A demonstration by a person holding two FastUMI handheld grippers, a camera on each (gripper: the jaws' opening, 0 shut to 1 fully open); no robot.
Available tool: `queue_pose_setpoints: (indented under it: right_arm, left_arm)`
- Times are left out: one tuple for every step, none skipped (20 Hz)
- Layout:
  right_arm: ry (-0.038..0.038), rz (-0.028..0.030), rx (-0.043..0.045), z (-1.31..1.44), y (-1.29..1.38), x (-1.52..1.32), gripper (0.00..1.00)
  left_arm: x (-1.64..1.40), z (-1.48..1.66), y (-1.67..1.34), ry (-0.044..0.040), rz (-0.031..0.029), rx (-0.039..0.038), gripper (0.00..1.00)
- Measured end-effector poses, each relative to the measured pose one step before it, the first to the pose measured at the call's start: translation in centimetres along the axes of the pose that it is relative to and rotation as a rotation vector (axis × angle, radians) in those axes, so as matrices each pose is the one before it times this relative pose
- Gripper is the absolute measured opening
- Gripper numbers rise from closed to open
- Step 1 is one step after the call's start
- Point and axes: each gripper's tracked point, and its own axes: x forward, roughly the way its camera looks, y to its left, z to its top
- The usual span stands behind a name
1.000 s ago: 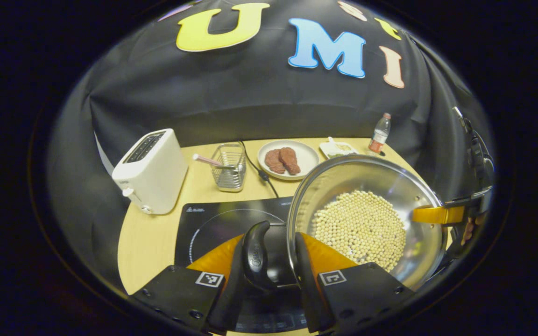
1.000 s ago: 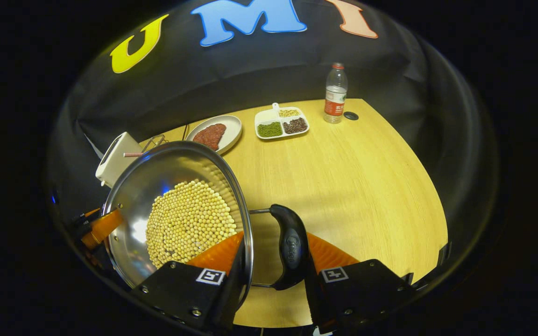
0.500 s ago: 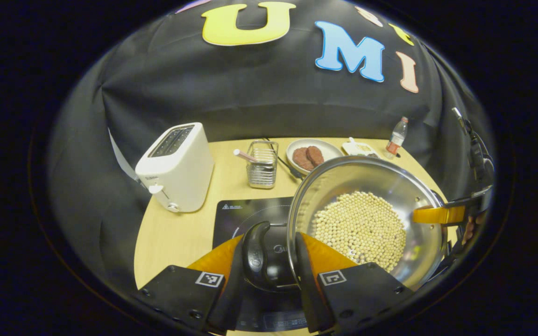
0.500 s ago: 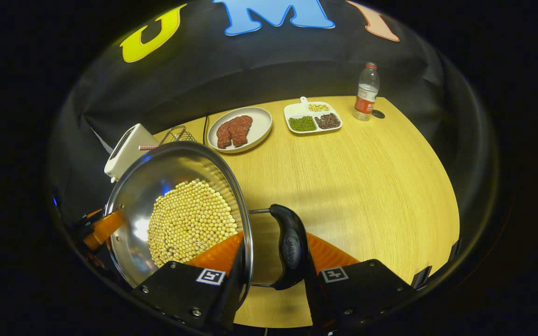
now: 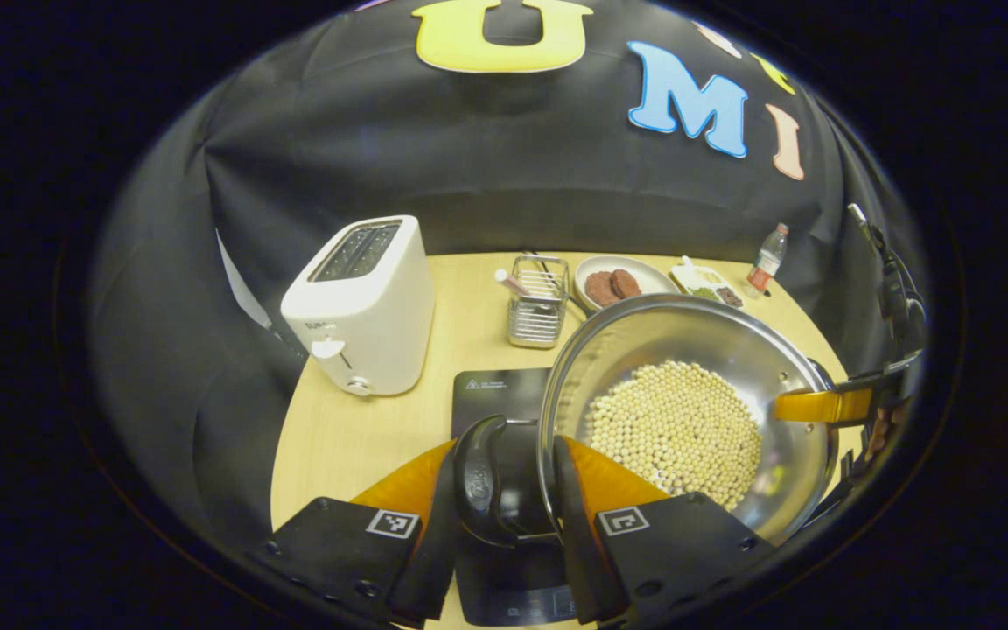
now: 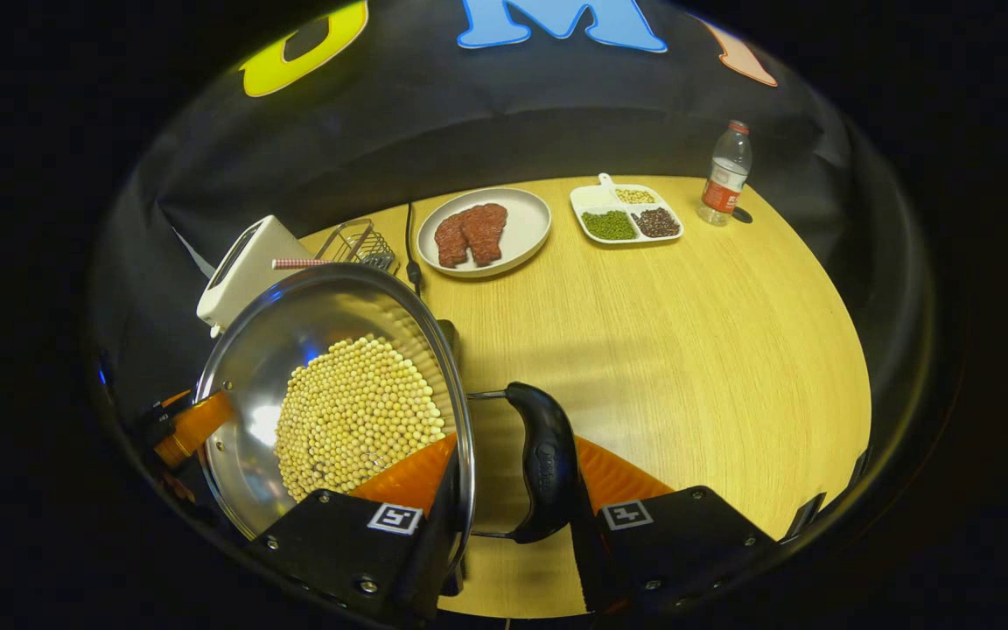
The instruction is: First push the handle of the pot to place it horizontally, then grasp the pot with both hands and set it on the induction cooktop.
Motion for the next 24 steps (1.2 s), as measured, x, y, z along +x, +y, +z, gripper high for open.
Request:
queue_pose_setpoints:
  right_arm:
    - [0.00116, 0.00018, -0.00218, 0.004, 0.506, 0.273, 0.6]
    - [0.00377, -0.00016, -0.00047, -0.081, 0.465, 0.359, 0.6]
    - [0.0029, -0.00006, 0.0005, -0.064, 0.424, 0.334, 0.6]
    - [0.00438, -0.00094, -0.00039, -0.085, 0.454, 0.22, 0.6]
    - [0.00302, -0.00253, -0.00142, -0.049, 0.406, 0.267, 0.6]
    - [0.00214, -0.00359, -0.00114, -0.009, 0.325, 0.232, 0.6]
    - [0.00506, -0.00278, -0.00195, -0.056, 0.272, 0.297, 0.6]
    - [0.00494, -0.00125, 0.00045, -0.027, 0.298, 0.231, 0.6]
    - [0.00323, -0.00171, 0.00223, -0.005, 0.153, 0.324, 0.6]
    - [0.00306, -0.00152, 0.00225, -0.057, 0.339, 0.084, 0.6]
    - [0.00087, -0.0025, -0.00193, 0.003, 0.253, 0.156, 0.6]
    - [-0.00097, -0.00062, -0.00006, -0.04, 0.108, 0.239, 0.6]
    - [0.00379, -0.00207, 0.00188, -0.037, 0.095, 0.142, 0.6]
    - [0.00259, -0.00161, 0.00177, -0.147, 0.058, 0.138, 0.6]
    - [0.00168, -0.00106, 0.00213, 0.048, 0.079, 0.068, 0.6]
    - [-0.00043, -0.00112, 0.00227, -0.001, 0.022, 0.184, 0.6]
    - [0.00133, -0.00067, -0.00011, -0.04, -0.058, 0.078, 0.6]
    - [0.00211, -0.00049, 0.00188, -0.116, -0.018, 0.147, 0.6]
    - [0.00224, -0.00145, 0.00183, -0.092, 0.011, 0.159, 0.6]
    - [0.00267, -0.00236, 0.00112, -0.103, -0.07, 0.207, 0.6]
    - [-0.00149, -0.00136, -0.0006, -0.064, -0.046, 0.139, 0.6]
    - [0.00162, -0.00039, 0.0003, -0.143, 0.0, 0.128, 0.6]
    - [-0.00178, 0.00137, 0.00141, -0.019, 0.107, -0.04, 0.6]
    - [-0.00167, 0.00115, 0.00009, 0.031, 0.095, 0.138, 0.6]
  left_arm:
    - [0.196, 0.057, 0.513, 0.00149, 0.00264, 0.00347, 0.63]
    - [0.094, -0.121, 0.584, 0.00149, 0.00124, 0.00005, 0.62]
    - [0.237, -0.035, 0.62, 0.00394, -0.00062, -0.00394, 0.6]
    - [0.365, -0.095, 0.277, 0.0031, -0.00119, -0.00354, 0.57]
    - [0.277, -0.166, 0.251, 0.00581, -0.00215, -0.00246, 0.56]
    - [0.302, -0.161, 0.434, 0.00535, -0.00202, -0.00141, 0.57]
    - [0.33, -0.055, 0.398, 0.004, -0.00052, 0.00026, 0.58]
    - [0.213, -0.13, 0.36, 0.00361, -0.00094, 0.00112, 0.58]
    - [0.206, -0.022, 0.288, 0.00278, -0.00234, -0.00114, 0.59]
    - [0.29, 0.029, 0.294, 0.00292, -0.00263, 0.00032, 0.6]
    - [0.303, 0.085, 0.227, 0.00036, -0.00284, 0.001, 0.6]
    - [0.321, 0.0, 0.244, -0.00101, -0.00272, 0.00235, 0.6]
    - [0.201, 0.027, 0.136, 0.00272, -0.0016, -0.0014, 0.6]
    - [0.154, -0.057, 0.12, 0.0019, -0.00203, 0.00054, 0.6]
    - [0.064, 0.025, 0.087, 0.00072, -0.00083, 0.00122, 0.6]
    - [0.235, -0.044, 0.144, -0.00005, -0.0014, 0.00173, 0.6]
    - [0.115, -0.078, 0.061, 0.00063, -0.00072, 0.00049, 0.6]
    - [0.109, -0.12, 0.02, 0.00178, -0.00022, -0.00098, 0.57]
    - [0.168, -0.11, -0.03, 0.00262, -0.00183, 0.00002, 0.6]
    - [0.269, -0.055, -0.007, 0.00297, -0.00179, -0.00112, 0.57]
    - [0.2, -0.019, -0.025, -0.00017, -0.00075, -0.0014, 0.57]
    - [0.173, -0.178, 0.099, 0.00047, -0.00039, -0.001, 0.57]
    - [-0.019, -0.05, 0.047, -0.00497, 0.0003, -0.00099, 0.57]
    - [-0.133, -0.055, 0.056, -0.00262, 0.00034, -0.00235, 0.57]
